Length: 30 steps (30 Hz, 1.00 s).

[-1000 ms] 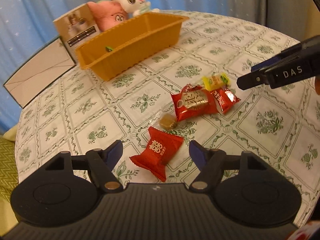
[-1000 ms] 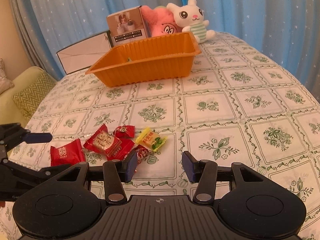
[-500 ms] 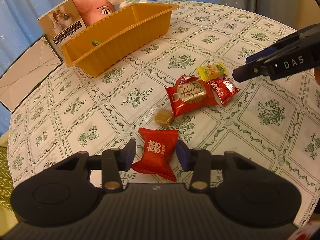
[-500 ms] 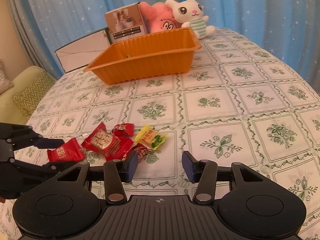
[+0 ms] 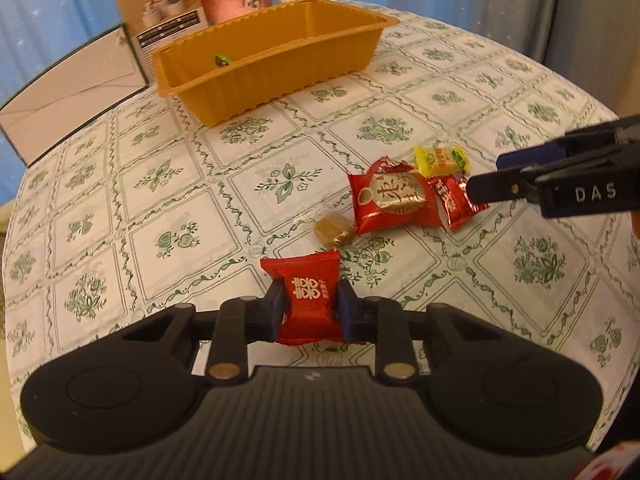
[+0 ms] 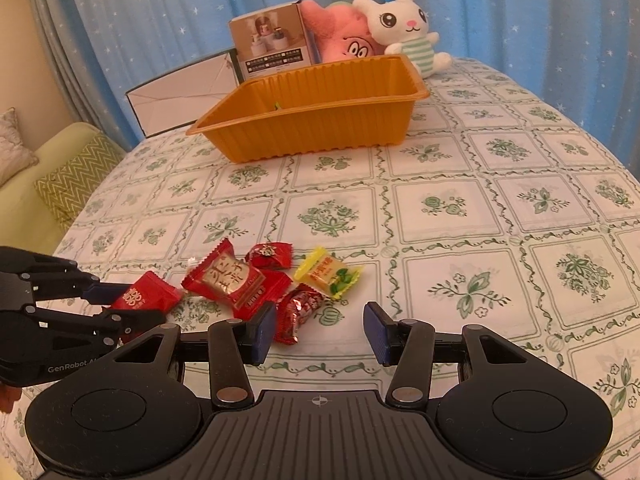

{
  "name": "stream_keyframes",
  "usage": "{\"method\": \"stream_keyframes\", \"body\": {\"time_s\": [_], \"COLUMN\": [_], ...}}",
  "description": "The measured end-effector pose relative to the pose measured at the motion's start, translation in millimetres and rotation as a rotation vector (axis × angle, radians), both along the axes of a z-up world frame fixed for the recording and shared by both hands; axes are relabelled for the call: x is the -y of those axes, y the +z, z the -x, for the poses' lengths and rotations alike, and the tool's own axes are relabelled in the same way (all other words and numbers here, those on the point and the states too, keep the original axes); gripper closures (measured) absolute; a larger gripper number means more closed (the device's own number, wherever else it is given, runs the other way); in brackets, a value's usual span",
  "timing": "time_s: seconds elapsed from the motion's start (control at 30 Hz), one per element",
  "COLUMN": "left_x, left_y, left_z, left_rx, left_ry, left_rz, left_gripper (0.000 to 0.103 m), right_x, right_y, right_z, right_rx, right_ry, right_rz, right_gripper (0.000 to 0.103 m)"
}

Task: Organize snacks
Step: 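Grasp the red square candy with the left tool while the right tool grasps the dark brown candy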

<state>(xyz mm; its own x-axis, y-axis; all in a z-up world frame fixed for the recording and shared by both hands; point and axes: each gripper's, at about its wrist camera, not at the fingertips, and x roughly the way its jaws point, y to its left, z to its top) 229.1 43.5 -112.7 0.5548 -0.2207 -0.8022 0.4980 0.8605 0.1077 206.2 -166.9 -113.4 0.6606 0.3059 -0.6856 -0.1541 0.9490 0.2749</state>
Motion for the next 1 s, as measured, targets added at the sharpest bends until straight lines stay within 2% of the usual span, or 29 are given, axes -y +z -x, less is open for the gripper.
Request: {"method": "stream_keyframes", "body": {"time_s": [0.17,0.27,0.33,0.63,0.77,1.0], "left_x": [-4,-5,-6,-8,-7,-6], "left_y": [5,7,7,9,14,20], "left_z": [3,4,4,4,3,1], "left_rx": [0.006,0.030,0.036,0.055,0.075,0.105], "left_ry": [0.068,0.093,0.113,0.143,0.161,0.190], "left_rz": [0.053,0.052,0.053,0.072,0.085,0.101], "left_gripper": [0.079,0.079,0.079,0.079,0.079,0.079], "right_x": [-7,-10,-12,-19,-25,-24], "right_y": [-4,-7,-9,-10,-10,-2], "right_z": [-6,-9,-10,-13,-13,-5], "right_rx": [-0.013,-0.031,-0.034,-0.028,-0.020,0.008], "right_ry": [0.006,0.011,0.014,0.024,0.034,0.023], "right_rz": [-0.020,-0.023,-0.015,0.010,0.039,0.064], "right_gripper": [0.054,0.064,0.066,0.072,0.082,0.087]}}
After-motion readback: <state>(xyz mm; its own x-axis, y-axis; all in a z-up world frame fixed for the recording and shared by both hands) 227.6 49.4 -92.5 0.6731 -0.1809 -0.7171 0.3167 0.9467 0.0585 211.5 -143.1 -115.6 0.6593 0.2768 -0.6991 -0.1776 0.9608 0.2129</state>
